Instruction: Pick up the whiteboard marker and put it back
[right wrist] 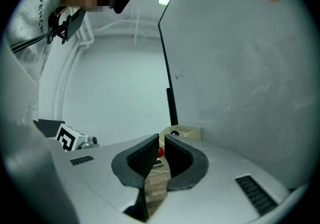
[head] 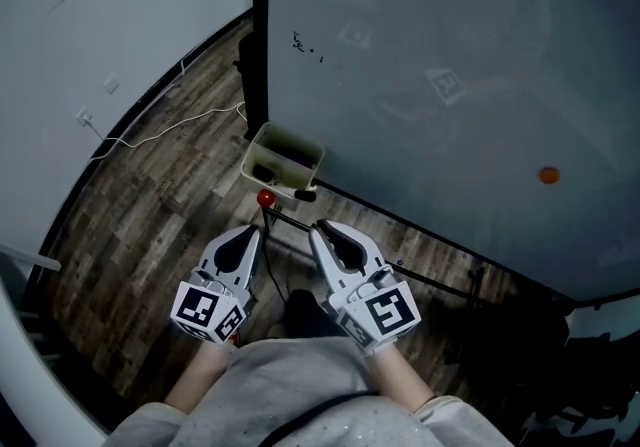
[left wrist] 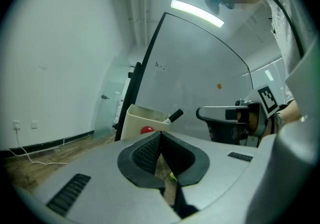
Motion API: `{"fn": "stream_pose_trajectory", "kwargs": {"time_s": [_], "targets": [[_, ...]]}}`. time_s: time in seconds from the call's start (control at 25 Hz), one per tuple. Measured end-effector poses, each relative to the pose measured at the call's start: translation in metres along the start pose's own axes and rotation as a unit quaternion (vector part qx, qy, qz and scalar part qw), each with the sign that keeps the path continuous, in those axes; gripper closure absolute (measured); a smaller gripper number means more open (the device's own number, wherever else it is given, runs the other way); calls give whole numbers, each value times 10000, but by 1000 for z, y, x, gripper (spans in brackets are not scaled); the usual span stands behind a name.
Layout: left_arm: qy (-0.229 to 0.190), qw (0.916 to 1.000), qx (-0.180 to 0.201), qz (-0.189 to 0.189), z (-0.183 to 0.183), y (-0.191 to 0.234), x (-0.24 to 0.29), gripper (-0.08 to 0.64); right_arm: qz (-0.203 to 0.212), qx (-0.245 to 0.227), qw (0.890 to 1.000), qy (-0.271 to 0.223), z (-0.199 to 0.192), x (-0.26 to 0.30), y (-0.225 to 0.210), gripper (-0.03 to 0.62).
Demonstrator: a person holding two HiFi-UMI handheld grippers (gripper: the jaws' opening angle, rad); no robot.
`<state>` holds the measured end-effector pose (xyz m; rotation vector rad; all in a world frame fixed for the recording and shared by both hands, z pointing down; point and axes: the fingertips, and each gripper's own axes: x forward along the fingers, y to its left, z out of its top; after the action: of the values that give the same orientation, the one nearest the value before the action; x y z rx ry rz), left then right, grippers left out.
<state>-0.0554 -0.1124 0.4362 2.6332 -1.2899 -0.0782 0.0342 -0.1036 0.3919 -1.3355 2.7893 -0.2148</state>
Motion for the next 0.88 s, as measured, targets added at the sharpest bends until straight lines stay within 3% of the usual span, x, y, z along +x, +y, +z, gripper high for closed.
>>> {"fn": "stream_pose_trajectory", "kwargs": {"time_s": [0.88], "targets": [[-171, 9995, 133, -232, 11, -22, -37, 545, -40, -265, 9994, 213, -5, -22, 40, 572]]}}
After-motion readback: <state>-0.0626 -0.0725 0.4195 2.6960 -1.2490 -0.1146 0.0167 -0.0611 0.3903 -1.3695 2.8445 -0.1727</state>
